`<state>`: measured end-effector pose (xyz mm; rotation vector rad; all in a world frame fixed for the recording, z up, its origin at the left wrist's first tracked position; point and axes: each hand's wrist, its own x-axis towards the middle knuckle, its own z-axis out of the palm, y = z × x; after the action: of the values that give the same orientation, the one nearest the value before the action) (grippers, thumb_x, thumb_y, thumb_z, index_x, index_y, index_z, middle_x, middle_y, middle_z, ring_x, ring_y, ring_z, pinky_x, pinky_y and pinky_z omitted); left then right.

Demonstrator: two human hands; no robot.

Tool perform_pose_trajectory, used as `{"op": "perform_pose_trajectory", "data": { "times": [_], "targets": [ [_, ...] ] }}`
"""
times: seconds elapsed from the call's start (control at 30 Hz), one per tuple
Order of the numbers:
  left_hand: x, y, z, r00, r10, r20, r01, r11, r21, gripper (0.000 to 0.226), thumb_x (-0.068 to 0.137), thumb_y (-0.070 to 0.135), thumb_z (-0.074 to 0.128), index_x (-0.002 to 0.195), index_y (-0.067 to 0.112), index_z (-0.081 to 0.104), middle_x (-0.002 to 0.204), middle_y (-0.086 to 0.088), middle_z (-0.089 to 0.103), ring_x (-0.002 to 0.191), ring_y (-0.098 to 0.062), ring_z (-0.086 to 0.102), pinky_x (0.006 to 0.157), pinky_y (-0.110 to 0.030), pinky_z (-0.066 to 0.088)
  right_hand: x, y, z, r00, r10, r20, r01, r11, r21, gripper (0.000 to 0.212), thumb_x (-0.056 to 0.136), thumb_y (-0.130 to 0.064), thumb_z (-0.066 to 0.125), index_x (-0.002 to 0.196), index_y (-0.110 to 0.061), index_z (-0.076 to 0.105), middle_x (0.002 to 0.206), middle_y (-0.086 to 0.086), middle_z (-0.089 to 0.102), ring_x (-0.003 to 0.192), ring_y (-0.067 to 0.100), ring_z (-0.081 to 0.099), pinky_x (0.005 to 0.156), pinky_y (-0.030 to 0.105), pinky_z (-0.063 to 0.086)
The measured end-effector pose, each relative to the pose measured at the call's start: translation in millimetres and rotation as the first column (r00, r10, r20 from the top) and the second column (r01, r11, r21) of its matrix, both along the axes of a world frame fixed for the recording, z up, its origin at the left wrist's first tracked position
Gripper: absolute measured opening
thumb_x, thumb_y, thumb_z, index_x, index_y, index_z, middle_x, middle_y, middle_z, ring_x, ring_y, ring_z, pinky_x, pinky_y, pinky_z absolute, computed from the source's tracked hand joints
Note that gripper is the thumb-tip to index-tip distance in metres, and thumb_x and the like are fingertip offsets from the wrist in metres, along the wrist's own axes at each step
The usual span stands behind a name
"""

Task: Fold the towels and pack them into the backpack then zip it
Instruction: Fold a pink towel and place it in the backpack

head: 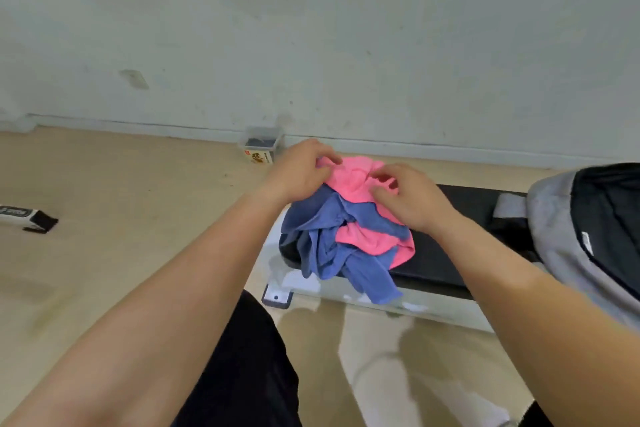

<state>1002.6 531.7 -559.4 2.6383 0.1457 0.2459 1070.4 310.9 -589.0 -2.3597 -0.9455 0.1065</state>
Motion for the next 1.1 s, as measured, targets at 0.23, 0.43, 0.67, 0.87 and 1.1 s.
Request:
{"op": "perform_pose_trajectory", "data": {
  "times": [0.23,0.43,0.67,0.87,1.1],
  "targets": [
    [-16,-9,-13,0.995,-0.097,-0.035,0.102,0.978,0.180,0.043,0.081,0.011,0.059,0.119,0.027,0.069,0.124,0.001,0.065,0.114,-0.023,0.059,0.096,-0.036,0.049,-26,24,2,0.990,-0.041,0.132,0.066,0.979,-0.191,0.028,0.086,-0.022,0.057,0.112,-0.025,0.067,0.113,0.003,0.066,0.104,0.028,0.061,0.084,0.040,0.052],
    [-11,-2,8,0.994,-0.108,-0.024,0.110,0.928,0.355,0.023,0.093,0.037,0.055,0.111,0.034,0.068,0.107,0.002,0.066,0.104,-0.026,0.060,0.080,-0.041,0.053,-1,14,47,0.976,-0.170,0.137,0.178,0.983,-0.044,0.017,0.092,-0.024,0.055,0.098,-0.020,0.070,0.098,0.007,0.073,0.094,0.031,0.066,0.078,0.037,0.052],
    [33,-30,92,0.961,0.043,0.272,-0.029,0.998,-0.057,0.026,0.095,0.021,0.046,0.106,0.028,0.068,0.098,-0.001,0.073,0.091,-0.028,0.066,0.077,-0.036,0.052,39,-12,162,0.932,-0.213,0.294,0.202,0.977,0.069,0.022,0.097,-0.026,0.050,0.104,-0.017,0.068,0.100,0.010,0.067,0.097,0.031,0.060,0.079,0.036,0.045],
    [67,-62,197,0.853,0.047,0.520,0.056,0.982,-0.182,0.026,0.096,0.019,0.045,0.108,0.023,0.069,0.103,0.008,0.071,0.094,-0.015,0.065,0.084,-0.030,0.050,55,-55,267,0.840,-0.296,0.454,0.228,0.953,0.201,0.018,0.094,-0.027,0.058,0.101,-0.017,0.071,0.090,0.002,0.054,0.086,0.018,0.049,0.076,0.030,0.038],
    [79,-107,247,0.765,-0.008,0.644,0.190,0.958,-0.215,0.020,0.095,0.020,0.051,0.103,0.020,0.070,0.088,0.017,0.062,0.086,-0.006,0.058,0.078,-0.020,0.042,53,-98,319,0.754,-0.422,0.503,0.263,0.896,0.358,0.020,0.095,-0.025,0.052,0.101,-0.014,0.068,0.090,0.002,0.059,0.084,0.016,0.049,0.076,0.029,0.038]
  ]
}}
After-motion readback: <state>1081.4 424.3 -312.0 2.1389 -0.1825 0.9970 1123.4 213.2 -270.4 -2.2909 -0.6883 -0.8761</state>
